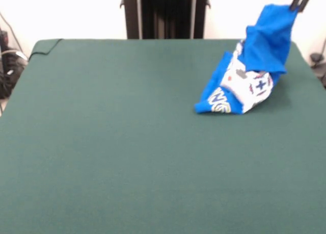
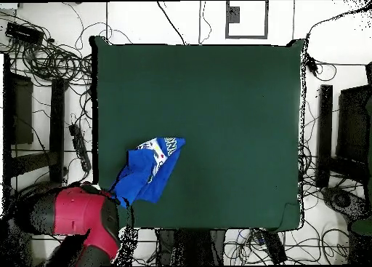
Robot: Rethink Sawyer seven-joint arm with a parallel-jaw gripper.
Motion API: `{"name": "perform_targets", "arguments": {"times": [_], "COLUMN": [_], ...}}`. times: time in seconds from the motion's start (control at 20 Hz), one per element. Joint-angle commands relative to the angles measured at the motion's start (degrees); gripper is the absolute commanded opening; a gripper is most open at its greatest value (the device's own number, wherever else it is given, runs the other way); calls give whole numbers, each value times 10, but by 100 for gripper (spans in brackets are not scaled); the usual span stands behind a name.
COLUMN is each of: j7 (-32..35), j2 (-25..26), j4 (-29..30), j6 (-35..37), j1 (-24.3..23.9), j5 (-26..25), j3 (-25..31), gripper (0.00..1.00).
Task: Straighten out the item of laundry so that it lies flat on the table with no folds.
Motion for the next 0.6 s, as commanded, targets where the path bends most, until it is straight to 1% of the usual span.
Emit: {"name": "perform_targets", "arguments": {"times": [0.05,0.15,0.2,0.35,0.4,0.5,0.55,0.6], "j7": [227,193,169,124,114,131,139,163], "j2": [15,7,-5,-24,-30,-33,-35,-29], "j4": [-38,-14,7,30,37,37,38,25], "j6": [73,30,8,-23,-31,-28,-26,-7], "j1": [-10,-31,-51,-87,-96,-99,-100,-88], "j5": [3,-24,-30,-56,-63,-71,-75,-77], "j3": [-46,-39,-26,-6,0,2,4,-2], "gripper": [0,0,0,0,0,0,100,100]}}
